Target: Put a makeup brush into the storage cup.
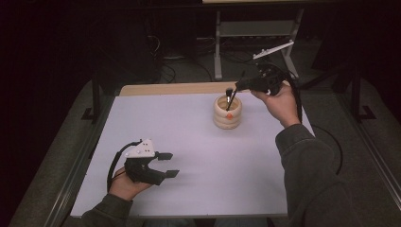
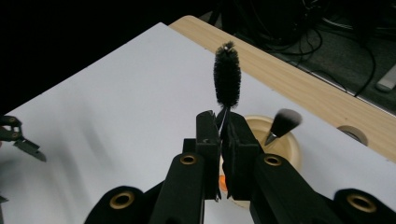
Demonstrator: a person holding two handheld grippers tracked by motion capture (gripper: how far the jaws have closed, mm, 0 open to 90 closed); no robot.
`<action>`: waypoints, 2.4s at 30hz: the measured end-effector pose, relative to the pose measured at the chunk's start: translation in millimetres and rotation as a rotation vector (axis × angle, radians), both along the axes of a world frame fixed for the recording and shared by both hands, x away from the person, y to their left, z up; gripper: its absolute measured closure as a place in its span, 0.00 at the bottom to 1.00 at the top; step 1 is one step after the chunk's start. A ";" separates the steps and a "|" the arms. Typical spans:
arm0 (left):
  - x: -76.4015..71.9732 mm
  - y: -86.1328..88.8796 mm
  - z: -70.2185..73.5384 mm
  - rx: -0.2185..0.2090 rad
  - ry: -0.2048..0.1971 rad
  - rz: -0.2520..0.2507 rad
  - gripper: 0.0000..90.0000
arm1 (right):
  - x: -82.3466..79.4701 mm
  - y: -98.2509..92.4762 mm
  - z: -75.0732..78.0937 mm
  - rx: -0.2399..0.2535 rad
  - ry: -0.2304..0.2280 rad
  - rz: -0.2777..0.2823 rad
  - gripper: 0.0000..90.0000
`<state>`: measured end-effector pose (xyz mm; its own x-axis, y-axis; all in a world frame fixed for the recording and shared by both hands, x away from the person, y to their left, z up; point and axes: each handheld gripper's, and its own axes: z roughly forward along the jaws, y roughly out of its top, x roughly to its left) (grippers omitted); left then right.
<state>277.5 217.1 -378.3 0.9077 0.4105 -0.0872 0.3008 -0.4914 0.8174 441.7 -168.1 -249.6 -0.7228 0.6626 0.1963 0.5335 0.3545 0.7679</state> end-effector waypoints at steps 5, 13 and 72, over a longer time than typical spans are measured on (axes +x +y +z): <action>0.9 1.3 0.7 0.011 -0.007 -0.009 0.40 | 4.3 -2.5 5.7 0.012 -0.005 -0.034 0.95; 0.6 1.9 0.9 -0.003 -0.006 -0.008 0.39 | 13.5 -2.7 4.5 0.013 -0.008 -0.070 0.95; 1.4 7.2 3.1 -0.005 -0.007 -0.008 0.36 | 46.3 1.1 -53.3 -0.046 0.102 -0.209 0.95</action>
